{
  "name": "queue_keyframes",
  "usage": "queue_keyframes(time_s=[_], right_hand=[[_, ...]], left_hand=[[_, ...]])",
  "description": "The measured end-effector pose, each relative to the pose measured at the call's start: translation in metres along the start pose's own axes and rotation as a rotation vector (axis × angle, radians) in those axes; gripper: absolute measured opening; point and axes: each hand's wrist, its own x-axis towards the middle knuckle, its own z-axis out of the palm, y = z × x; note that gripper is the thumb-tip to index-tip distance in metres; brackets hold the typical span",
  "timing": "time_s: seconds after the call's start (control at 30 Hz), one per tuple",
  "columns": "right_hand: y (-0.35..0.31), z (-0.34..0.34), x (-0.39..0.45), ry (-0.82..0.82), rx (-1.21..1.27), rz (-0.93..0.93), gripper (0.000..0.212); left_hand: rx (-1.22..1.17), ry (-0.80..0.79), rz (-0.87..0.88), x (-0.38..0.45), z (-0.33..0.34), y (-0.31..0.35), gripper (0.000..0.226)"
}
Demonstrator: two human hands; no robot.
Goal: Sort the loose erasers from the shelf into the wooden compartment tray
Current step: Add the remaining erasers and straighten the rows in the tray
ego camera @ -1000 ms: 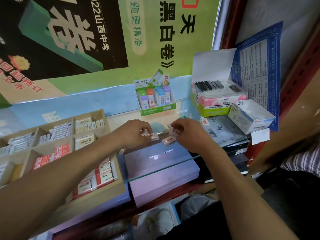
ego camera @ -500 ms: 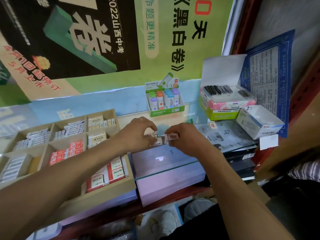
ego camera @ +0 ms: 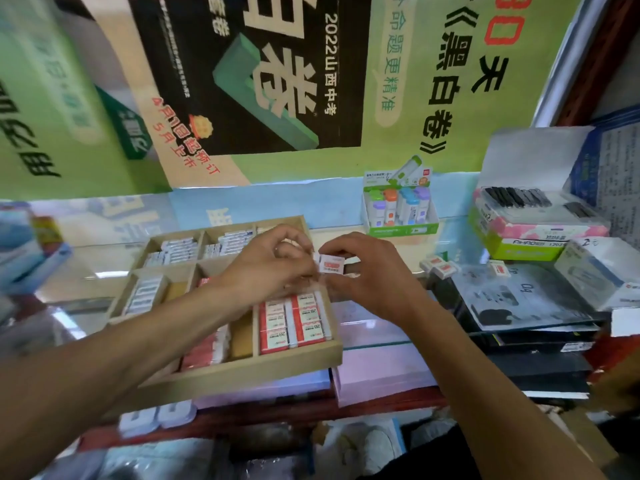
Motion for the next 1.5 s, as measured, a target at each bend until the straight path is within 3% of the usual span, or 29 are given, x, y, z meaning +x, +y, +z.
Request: queue_keyframes(time_s=[0.13, 0.3, 0.53, 0.67, 0.93, 1.03, 1.13, 1.3, 1.5], right_hand=[[-0.023, 0.018, 0.01, -0.132, 0.231, 0.117, 0.021], [-0.053, 0.051, 0.03, -0.168, 0.211, 0.053, 0.02], [-0.085, 0.109, 0.07, -0.204, 0.082, -0.004, 0.016], [-0.095, 0.14, 0.1, -0.25, -0.023, -0.04, 0.014], [-0.095, 0.191, 0.123, -0.397, -0.367, -0.149, 0.017], [-0.091, 0.199, 0.12, -0.424, -0.508, -0.168, 0.016], [-0.09, 0.204, 0.116, -0.368, -0.61, -0.231, 0.017], [-0.094, 0.204, 0.12, -0.33, -0.73, -0.103, 0.024], [-0.092, 0.208, 0.118, -0.321, -0.675, -0.175, 0.02]], left_hand=[[0.083, 0.079, 0.113, -0.025, -0.034, -0.013, 0.028], [0.209, 0.16, 0.233, -0.05, -0.079, -0.029, 0.027], [0.482, 0.5, 0.113, -0.054, -0.164, -0.082, 0.014], [0.647, 0.496, 0.042, -0.056, -0.184, -0.111, 0.022], [0.375, 0.471, -0.04, -0.048, -0.187, -0.132, 0.018], [0.381, 0.473, -0.036, -0.05, -0.187, -0.133, 0.019], [0.401, 0.464, -0.046, -0.051, -0.188, -0.134, 0.022], [0.386, 0.454, -0.055, -0.054, -0.188, -0.136, 0.023], [0.419, 0.455, -0.052, -0.055, -0.187, -0.132, 0.025]])
